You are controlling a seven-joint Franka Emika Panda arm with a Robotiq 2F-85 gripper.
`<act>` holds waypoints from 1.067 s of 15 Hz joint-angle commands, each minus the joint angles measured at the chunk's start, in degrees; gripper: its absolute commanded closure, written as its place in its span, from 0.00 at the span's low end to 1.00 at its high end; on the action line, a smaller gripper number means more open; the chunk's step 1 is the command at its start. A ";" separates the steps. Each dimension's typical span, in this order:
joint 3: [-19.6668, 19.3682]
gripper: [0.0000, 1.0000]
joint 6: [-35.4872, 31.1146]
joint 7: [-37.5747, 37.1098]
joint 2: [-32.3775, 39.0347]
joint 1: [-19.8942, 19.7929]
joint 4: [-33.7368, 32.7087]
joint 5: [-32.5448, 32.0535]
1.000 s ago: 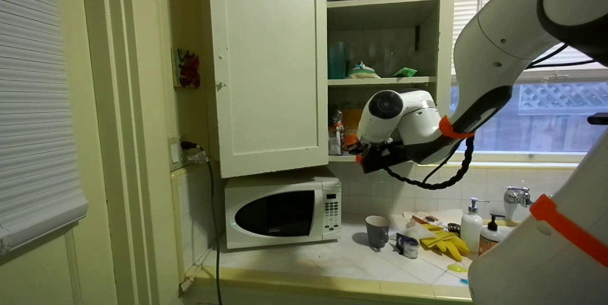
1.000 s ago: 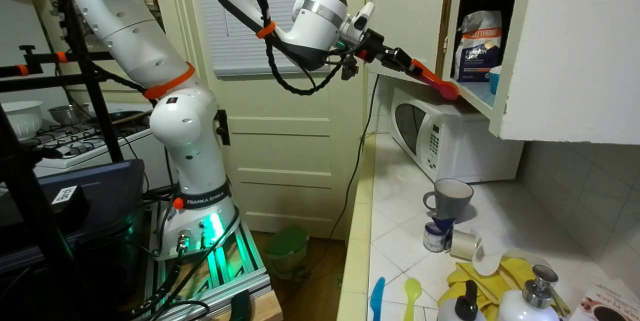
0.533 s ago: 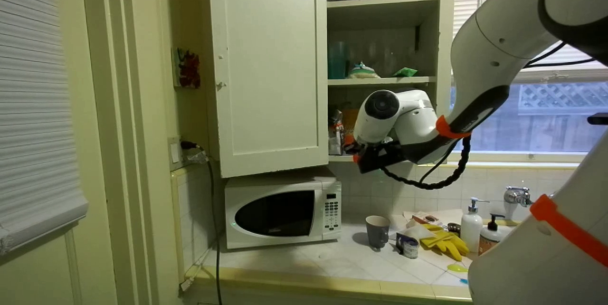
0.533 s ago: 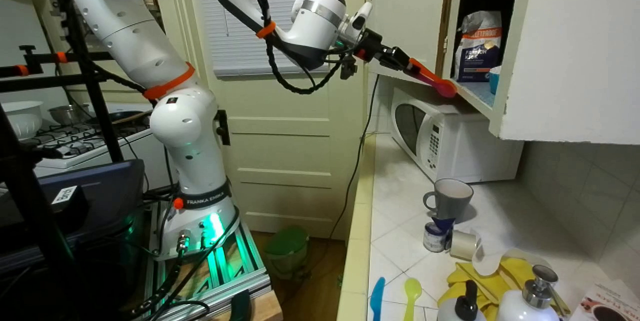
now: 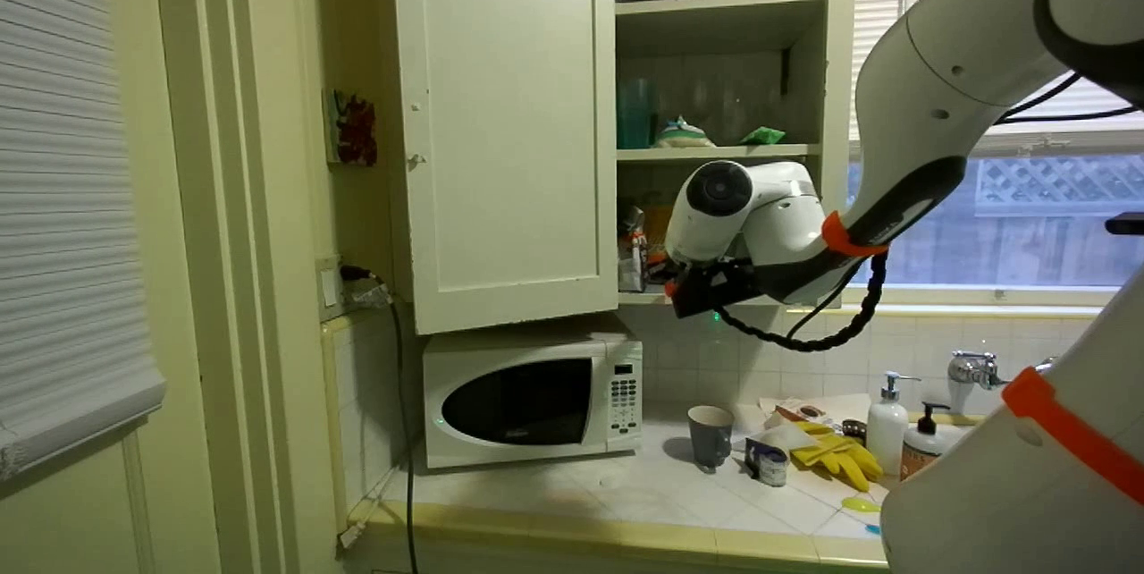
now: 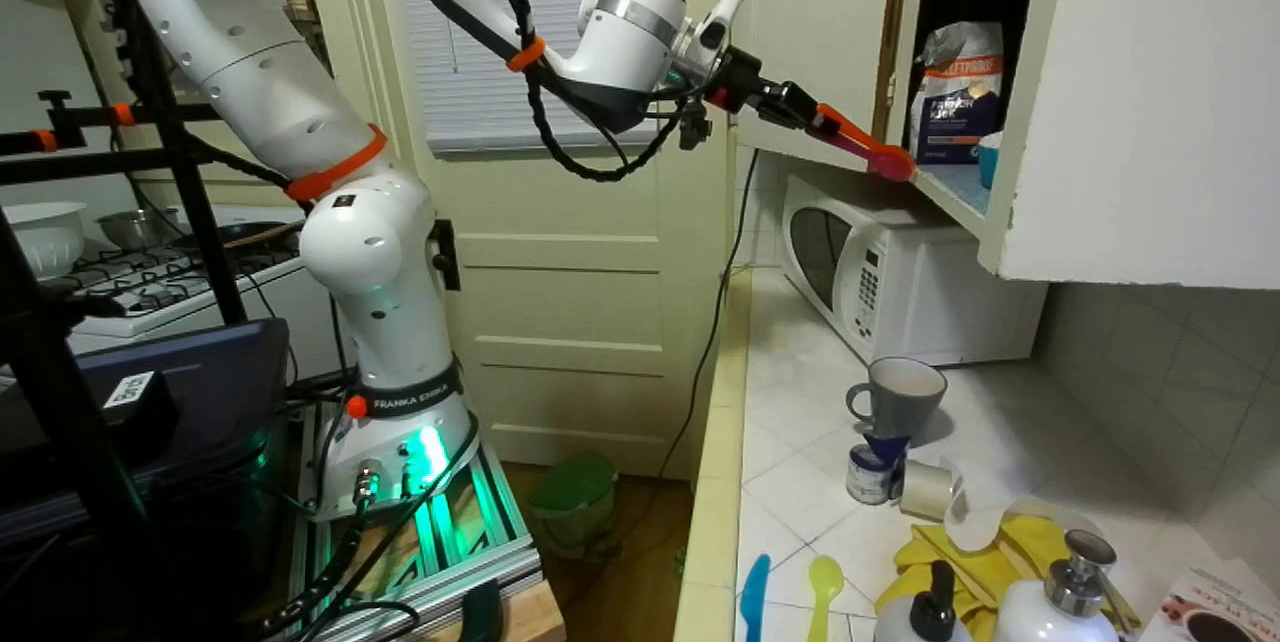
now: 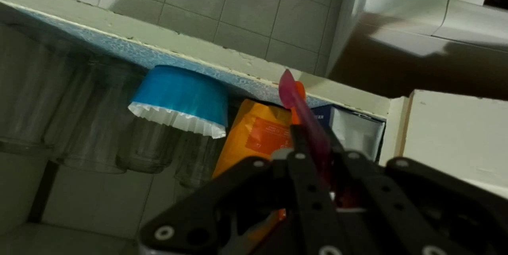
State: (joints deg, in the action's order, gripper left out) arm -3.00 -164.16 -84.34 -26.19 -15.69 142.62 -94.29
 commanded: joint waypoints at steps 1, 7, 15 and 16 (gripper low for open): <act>0.71 0.97 2.40 0.40 -2.90 -0.25 1.64 1.26; 1.15 0.97 4.93 -3.29 -4.96 -0.87 0.54 -2.50; 0.54 0.97 10.04 -10.69 -4.81 -1.50 -0.96 -8.96; 0.16 0.97 10.20 -11.37 -4.34 -1.65 -1.35 -9.89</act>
State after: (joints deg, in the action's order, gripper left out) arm -2.44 -155.16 -92.02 -31.22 -16.63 142.13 -100.89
